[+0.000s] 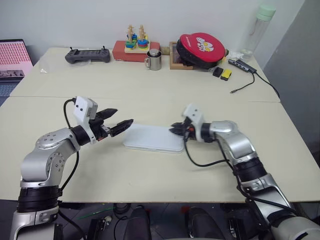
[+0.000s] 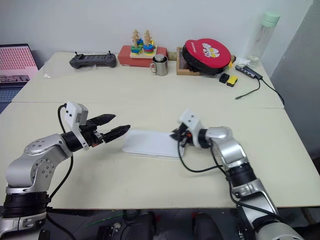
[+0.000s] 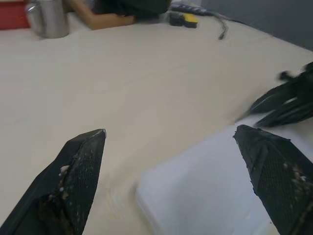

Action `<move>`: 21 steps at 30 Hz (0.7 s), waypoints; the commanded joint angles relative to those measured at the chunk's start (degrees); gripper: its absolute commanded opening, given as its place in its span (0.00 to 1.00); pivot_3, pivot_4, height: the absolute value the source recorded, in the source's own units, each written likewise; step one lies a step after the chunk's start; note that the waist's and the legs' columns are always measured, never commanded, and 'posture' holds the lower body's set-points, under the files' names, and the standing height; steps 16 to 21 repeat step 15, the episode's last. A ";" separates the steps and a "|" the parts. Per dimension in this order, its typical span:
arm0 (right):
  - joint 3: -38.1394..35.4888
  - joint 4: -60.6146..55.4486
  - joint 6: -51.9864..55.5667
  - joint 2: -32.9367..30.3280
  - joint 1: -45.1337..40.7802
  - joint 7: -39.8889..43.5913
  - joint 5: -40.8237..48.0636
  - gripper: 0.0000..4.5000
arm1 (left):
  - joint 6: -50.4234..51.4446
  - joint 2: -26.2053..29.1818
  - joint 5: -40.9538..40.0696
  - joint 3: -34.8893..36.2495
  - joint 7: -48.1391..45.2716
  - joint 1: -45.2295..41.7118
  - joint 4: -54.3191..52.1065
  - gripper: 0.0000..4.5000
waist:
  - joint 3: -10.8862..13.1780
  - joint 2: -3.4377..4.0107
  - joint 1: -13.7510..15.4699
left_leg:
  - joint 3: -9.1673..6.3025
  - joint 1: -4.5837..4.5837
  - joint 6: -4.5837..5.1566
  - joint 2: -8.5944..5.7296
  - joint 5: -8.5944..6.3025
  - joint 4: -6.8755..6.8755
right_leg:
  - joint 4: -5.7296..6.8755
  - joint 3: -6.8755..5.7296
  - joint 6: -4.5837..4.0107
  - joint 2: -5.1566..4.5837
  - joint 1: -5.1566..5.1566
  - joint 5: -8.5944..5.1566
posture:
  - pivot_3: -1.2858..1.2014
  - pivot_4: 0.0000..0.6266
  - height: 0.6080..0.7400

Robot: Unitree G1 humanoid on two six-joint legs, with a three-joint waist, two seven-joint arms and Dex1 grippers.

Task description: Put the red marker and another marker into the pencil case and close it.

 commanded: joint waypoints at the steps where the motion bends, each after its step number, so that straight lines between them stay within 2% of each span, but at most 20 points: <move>1: -10.74 -7.41 4.95 -5.14 3.61 -3.54 4.75 0.36 | -4.46 3.67 3.60 4.09 0.78 0.85 6.20 1.00 | 0.00 0.00 0.01 | 0.01 0.00 0.00 -0.01 0.00 -0.03 | 0.00 0.00 -0.03 -0.01 -0.02 -0.01 | 0.52 0.24 1.00; 4: -13.84 -9.93 7.41 -7.23 5.91 -4.91 7.28 0.54 | -7.37 6.37 4.86 5.91 -0.26 1.36 10.72 1.00 | 0.01 0.00 -0.46 | 0.02 -0.01 0.01 0.07 -0.01 -0.15 | 0.04 0.00 -0.11 0.06 -0.15 -0.06 | 0.52 0.24 1.00; 11: -14.32 -14.71 9.51 -10.39 8.53 -5.67 9.60 0.92 | -11.26 10.19 6.30 7.04 -2.90 0.39 17.68 1.00 | 0.02 0.03 -1.30 | 0.08 0.00 0.01 0.06 -0.01 -0.14 | 0.06 0.06 -0.07 0.04 -0.15 -0.07 | 0.52 0.24 1.00; 13: -14.04 -15.13 9.65 -10.38 8.79 -6.08 10.30 0.98 | -11.58 10.55 6.54 6.74 -3.49 0.42 18.35 1.00 | 0.02 0.03 -1.31 | 0.09 0.00 0.01 0.04 -0.01 -0.13 | 0.06 0.06 -0.05 0.01 -0.15 -0.07 | 0.52 0.24 1.00; 21: -13.81 -15.20 9.78 -9.97 9.00 -6.81 10.76 0.98 | -11.93 10.26 6.60 6.72 -3.66 0.56 18.47 1.00 | 0.02 0.03 -1.31 | 0.08 0.00 0.01 0.05 -0.01 -0.14 | 0.06 0.05 -0.04 0.02 -0.15 -0.07 | 0.52 0.24 1.00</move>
